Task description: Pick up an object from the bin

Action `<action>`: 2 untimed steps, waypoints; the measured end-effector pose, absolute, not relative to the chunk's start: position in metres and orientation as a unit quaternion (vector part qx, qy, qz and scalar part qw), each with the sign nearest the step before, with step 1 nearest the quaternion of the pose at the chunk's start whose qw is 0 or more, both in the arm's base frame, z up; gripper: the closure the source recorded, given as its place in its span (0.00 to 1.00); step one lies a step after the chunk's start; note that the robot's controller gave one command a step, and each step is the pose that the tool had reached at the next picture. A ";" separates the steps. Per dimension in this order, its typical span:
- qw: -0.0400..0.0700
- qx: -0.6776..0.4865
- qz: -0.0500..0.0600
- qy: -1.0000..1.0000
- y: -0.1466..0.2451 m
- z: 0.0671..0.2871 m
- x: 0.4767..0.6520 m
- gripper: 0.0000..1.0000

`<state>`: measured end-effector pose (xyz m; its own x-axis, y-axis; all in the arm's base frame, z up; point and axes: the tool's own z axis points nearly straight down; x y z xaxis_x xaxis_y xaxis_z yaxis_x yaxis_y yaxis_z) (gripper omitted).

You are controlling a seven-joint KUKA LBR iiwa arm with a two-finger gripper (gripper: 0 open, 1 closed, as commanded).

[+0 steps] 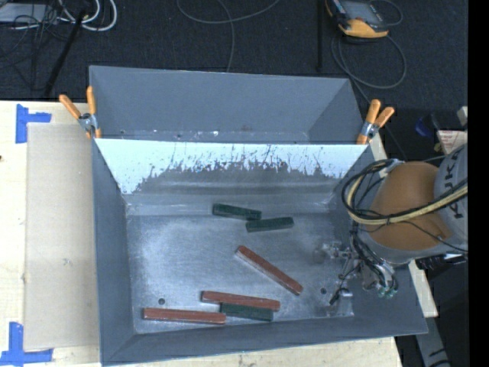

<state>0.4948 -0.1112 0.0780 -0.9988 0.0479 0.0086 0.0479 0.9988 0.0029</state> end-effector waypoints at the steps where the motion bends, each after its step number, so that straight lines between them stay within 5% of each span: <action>1: -0.005 -0.027 -0.001 -1.000 -0.040 0.071 0.478 0.00; 2: -0.002 -0.062 0.000 -0.998 -0.053 0.070 0.513 0.00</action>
Offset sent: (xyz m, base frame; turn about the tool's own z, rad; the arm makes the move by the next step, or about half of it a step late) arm -0.0203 0.0671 -0.0080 0.0120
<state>0.5128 -0.0528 0.0697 -0.9924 0.1230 -0.0032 0.1230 0.9924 0.0001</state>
